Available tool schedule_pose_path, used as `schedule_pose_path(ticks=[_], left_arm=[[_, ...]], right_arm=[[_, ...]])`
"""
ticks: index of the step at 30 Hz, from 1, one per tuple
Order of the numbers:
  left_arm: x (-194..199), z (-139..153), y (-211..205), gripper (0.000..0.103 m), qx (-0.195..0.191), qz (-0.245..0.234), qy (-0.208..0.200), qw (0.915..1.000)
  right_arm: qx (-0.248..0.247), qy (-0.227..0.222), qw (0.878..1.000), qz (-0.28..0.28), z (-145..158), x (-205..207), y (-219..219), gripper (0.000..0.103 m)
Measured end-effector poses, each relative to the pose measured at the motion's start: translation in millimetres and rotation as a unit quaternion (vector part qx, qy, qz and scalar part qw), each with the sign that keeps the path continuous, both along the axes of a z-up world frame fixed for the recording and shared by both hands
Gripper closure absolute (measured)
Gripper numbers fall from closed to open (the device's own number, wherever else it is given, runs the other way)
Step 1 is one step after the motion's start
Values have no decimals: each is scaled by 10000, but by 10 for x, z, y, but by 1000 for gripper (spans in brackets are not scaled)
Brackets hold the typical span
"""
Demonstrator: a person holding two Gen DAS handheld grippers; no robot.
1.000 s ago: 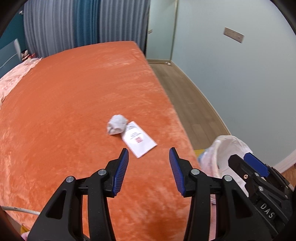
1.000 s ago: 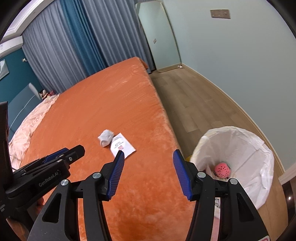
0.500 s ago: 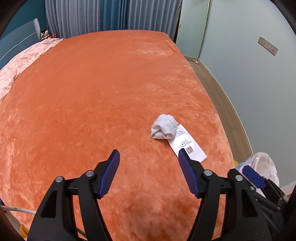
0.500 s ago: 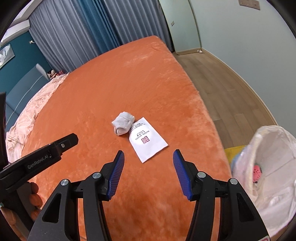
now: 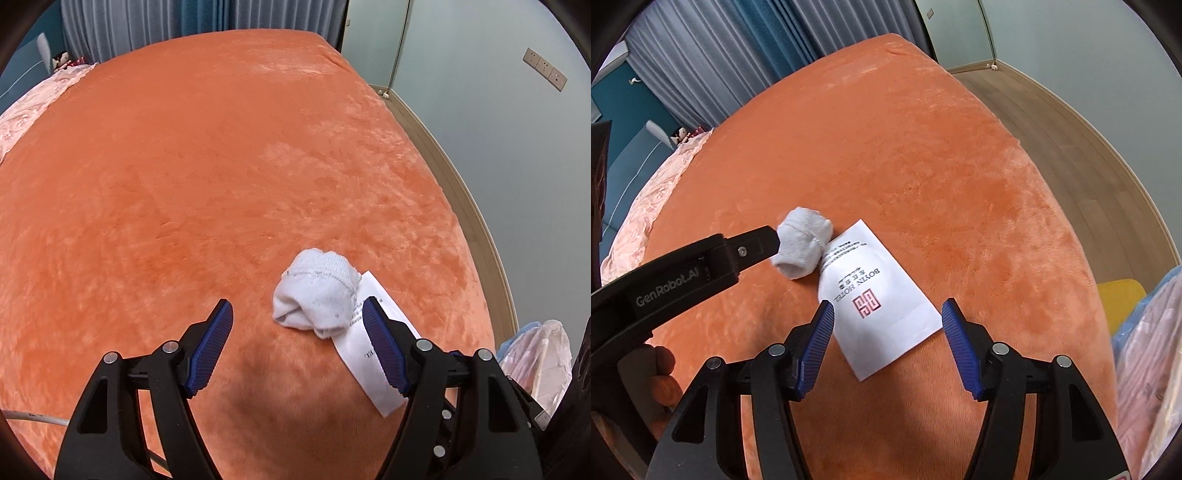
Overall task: Collect trash
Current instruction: 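Grasp the white sock with the left tool while the right tool grasps the paper packet, then carry sock and paper packet to the bin and open both tools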
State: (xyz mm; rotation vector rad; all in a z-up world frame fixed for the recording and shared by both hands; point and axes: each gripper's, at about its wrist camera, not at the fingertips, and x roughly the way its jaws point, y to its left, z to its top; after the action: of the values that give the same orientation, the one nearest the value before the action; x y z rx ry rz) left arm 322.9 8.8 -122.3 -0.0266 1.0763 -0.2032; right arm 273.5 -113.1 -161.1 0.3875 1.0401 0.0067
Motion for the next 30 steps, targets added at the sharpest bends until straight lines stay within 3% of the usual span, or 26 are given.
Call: schedule_pose_path(ticks=[5, 8, 12, 16, 21, 30], left_arm=[[135, -183, -64, 34, -14, -47, 129, 9999], [169, -295, -86, 41, -45, -127, 231, 9996], [151, -360, -73, 64, -258, -222, 331, 9989], [80, -321, -63, 73, -295, -224, 293, 9989], [-69, -129, 14, 77, -324, -163, 137, 9992], [-522, 517, 32, 77, -369, -191, -332, 9986]], right_arm=[[103, 89, 9999, 37, -147, 74, 29, 43], [17, 47, 9999, 95, -174, 66, 79, 44], [-33, 33, 9999, 121, -182, 38, 97, 66], [214, 0, 9997, 154, -148, -2, 70, 85], [168, -254, 9991, 298, 102, -140, 138, 96], [96, -846, 9959, 299, 747, -526, 101, 97]])
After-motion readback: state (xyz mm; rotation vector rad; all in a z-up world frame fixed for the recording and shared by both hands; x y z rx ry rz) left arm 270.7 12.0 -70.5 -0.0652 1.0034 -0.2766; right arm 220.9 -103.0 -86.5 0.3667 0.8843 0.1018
